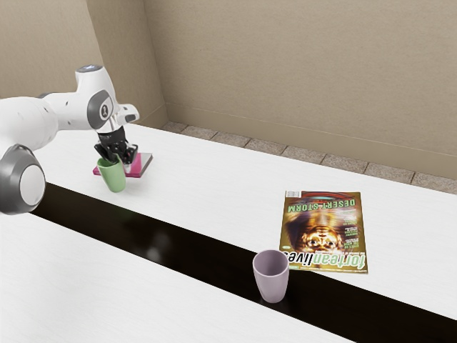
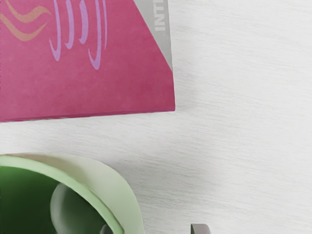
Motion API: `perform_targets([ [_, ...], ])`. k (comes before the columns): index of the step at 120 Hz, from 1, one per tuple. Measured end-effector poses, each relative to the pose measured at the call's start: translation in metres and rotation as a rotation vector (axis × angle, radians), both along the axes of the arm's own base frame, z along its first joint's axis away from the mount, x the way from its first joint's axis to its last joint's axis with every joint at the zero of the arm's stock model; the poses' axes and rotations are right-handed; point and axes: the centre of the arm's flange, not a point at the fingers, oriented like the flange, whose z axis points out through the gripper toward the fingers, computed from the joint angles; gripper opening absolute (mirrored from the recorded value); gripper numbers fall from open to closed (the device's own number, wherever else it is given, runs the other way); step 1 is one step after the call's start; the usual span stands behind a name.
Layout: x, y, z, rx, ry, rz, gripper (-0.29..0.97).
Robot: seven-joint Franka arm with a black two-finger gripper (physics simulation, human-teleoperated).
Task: Place the left cup onto the right cup
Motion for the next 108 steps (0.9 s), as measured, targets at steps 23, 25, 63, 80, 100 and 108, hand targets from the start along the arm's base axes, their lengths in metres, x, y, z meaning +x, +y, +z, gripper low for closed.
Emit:
perform_targets([
  [23, -0.002, 0.002, -0.003, -0.005, 0.007, 0.016, -0.04],
  [25, -0.002, 0.003, -0.003, -0.006, 0.008, 0.017, -0.05],
  [63, -0.006, 0.002, -0.013, -0.015, 0.028, 0.041, -0.10],
  [80, 0.000, -0.010, 0.023, 0.007, 0.002, 0.026, -0.10],
  [100, -0.002, -0.140, 0.097, 0.029, 0.008, -0.144, -0.10],
  [108, -0.026, -0.213, 0.122, 0.034, 0.027, -0.241, -0.10],
])
